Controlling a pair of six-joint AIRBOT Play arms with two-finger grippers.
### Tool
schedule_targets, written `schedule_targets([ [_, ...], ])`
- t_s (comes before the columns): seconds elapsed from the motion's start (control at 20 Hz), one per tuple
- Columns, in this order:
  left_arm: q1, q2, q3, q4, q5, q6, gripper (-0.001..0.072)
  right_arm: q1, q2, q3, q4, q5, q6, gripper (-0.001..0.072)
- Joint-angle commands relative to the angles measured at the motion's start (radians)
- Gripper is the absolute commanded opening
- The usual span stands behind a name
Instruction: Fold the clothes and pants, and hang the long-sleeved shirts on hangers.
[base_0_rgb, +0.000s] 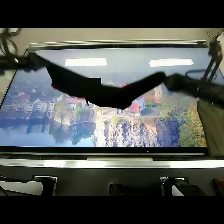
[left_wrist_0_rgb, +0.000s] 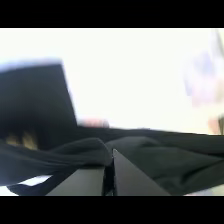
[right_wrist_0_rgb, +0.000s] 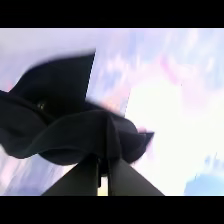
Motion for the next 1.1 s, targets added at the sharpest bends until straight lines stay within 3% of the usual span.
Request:
schedule_targets([
  [0.0,-0.034,0.058,0.351,0.105,0.046,-0.173,0.0016,0.101,-0.08,0.337,-0.308,-0.129,0.105,0.0032],
  [0.1,-0.03,0.2,0.316,0.107,0.116,-0.183,0.0016,0.101,-0.078,0.497,-0.325,-0.103,0.104,0.0032],
  [0.25,-0.006,0.474,0.19,0.166,0.131,-0.179,0.0017,0.101,-0.031,0.699,-0.329,0.074,0.104,0.0032],
  [0.45,0.002,0.787,0.126,0.402,0.067,-0.353,0.0016,0.101,0.107,0.836,-0.328,0.302,0.113,0.0032],
  [0.55,0.002,0.848,0.126,0.469,0.034,-0.42,0.0016,0.101,0.164,0.836,-0.342,0.336,0.2,0.0032],
  [0.65,0.002,0.84,0.124,0.473,-0.009,-0.422,0.0016,0.101,0.16,0.835,-0.354,0.398,0.278,0.0032],
  [0.75,0.002,0.779,0.104,0.473,-0.067,-0.416,0.0016,0.101,0.097,0.835,-0.355,0.464,0.288,0.0032],
  [1.05,-0.001,0.375,-0.155,0.472,-0.044,-0.24,0.0017,0.101,-0.336,0.811,-0.37,0.554,0.306,0.0033],
])
